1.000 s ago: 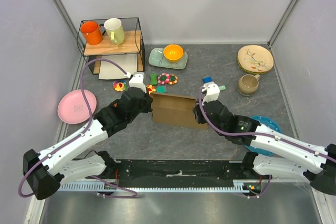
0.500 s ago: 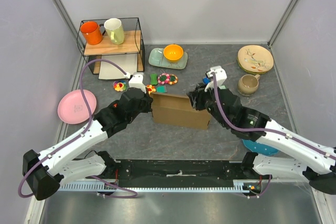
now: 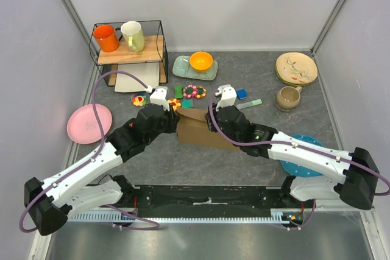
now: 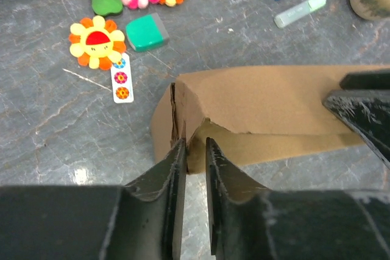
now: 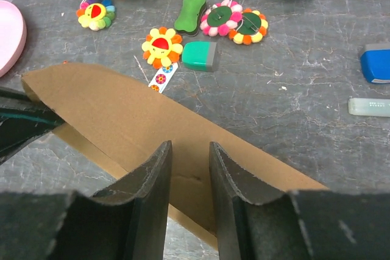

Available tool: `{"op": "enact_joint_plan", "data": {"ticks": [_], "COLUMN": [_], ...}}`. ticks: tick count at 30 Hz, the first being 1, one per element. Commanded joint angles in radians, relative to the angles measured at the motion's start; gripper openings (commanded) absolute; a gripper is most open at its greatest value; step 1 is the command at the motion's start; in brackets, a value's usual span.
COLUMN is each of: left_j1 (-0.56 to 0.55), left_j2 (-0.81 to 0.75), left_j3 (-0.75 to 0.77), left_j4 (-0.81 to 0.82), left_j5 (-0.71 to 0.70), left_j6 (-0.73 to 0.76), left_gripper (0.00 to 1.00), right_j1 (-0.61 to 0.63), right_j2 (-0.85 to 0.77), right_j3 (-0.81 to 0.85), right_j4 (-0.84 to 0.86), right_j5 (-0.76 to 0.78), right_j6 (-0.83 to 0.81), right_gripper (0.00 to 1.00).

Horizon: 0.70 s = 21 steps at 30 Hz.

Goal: Fold the paper box

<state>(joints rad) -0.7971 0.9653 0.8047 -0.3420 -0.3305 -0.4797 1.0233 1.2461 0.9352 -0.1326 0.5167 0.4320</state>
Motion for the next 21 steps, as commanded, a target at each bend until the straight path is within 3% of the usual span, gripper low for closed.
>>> {"op": "enact_joint_plan", "data": {"ticks": [1,8,11,17,21], "left_j1": [-0.007,-0.007,-0.005,0.077,0.247], "left_j2": [-0.046,-0.094,-0.111,-0.085,-0.027], "left_j3": [0.019,0.215,0.278,0.271,0.222], "left_j4": [-0.166,-0.333,-0.351,-0.163,-0.030], "left_j5": [0.114,0.271,0.251,0.192,0.417], "left_j6": [0.082,0.200,0.225,0.213,0.176], "left_gripper": [0.28,0.30,0.30,0.25,0.24], "right_j1": [0.000,0.000,0.000,0.000,0.000], "right_j2": [0.013,0.018,0.013,0.001,-0.020], "right_j3": [-0.070,-0.070,-0.070,-0.098,-0.144], "right_j4": [-0.055,-0.056,-0.061,-0.058,-0.041], "right_j5": [-0.003,0.019,0.025,0.017,-0.003], "right_j6": [0.025,0.013,0.005,-0.009,-0.007], "right_gripper": [0.38,0.38,0.39,0.38,0.37]}}
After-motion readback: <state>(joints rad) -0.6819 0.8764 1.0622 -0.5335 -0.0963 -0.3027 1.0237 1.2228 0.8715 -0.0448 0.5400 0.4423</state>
